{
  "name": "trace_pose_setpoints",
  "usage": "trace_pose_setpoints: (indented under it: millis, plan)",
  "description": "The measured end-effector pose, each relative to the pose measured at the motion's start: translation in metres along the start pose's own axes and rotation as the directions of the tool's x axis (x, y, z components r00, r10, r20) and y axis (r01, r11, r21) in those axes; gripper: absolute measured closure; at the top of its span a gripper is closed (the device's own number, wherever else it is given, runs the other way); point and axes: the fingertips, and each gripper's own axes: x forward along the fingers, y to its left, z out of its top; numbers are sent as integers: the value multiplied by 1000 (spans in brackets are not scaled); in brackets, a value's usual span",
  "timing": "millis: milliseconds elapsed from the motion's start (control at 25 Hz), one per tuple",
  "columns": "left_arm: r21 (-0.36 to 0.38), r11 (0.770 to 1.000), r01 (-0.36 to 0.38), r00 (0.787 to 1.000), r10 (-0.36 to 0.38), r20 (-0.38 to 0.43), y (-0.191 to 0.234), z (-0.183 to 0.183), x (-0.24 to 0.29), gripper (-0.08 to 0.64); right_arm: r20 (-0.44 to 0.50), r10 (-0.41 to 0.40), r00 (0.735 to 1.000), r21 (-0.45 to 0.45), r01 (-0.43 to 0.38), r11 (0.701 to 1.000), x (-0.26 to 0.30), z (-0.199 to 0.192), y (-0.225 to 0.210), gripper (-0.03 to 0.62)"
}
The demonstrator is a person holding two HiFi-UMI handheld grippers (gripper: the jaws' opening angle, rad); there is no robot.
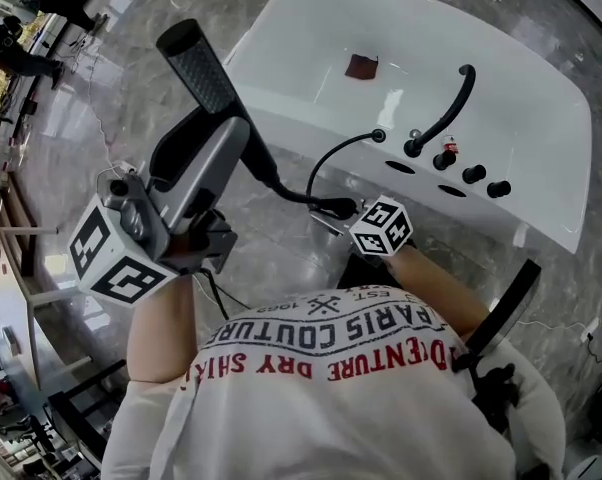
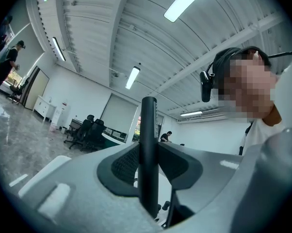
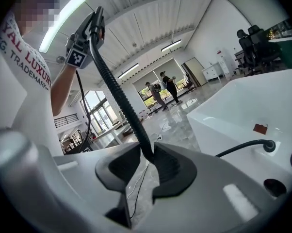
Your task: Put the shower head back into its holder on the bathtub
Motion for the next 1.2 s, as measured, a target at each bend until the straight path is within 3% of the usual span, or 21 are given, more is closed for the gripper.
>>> trace_pose_setpoints:
  millis: [240, 440, 800, 1200]
  plan:
    - [43, 999, -11, 1000, 10, 5, -2, 1, -1, 437, 60, -41, 997, 5, 41, 999, -45, 12, 4, 528]
    - [46, 999, 6, 1000, -6, -1, -6, -7, 6, 437, 166, -98, 981, 69, 88, 994, -80, 31, -3, 528]
    - [90, 995, 34, 999, -33, -19, -14, -2, 14, 437, 342, -219, 914, 100, 197, 975, -144, 100, -8, 529]
    - [60, 997, 49, 999, -47, -28, -15, -5, 16, 437, 414, -305, 858, -2, 336, 942, -188, 145, -11, 531]
